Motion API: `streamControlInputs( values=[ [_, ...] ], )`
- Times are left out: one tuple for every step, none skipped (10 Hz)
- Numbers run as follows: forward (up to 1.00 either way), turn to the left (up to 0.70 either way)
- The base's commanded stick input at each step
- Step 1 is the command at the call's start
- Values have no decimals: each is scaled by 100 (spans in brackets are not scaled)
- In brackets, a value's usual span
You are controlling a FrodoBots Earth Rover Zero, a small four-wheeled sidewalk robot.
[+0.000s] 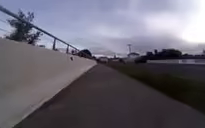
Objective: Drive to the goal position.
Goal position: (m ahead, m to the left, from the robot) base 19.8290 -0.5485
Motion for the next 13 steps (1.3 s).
streamControlInputs(
  values=[
    [85,0],
    [85,0],
    [85,0],
    [85,0],
    [85,-8],
    [85,-19],
    [85,-31],
    [85,-34],
    [85,-34],
    [85,-34],
    [85,0],
    [85,0],
    [85,0]
  ],
)
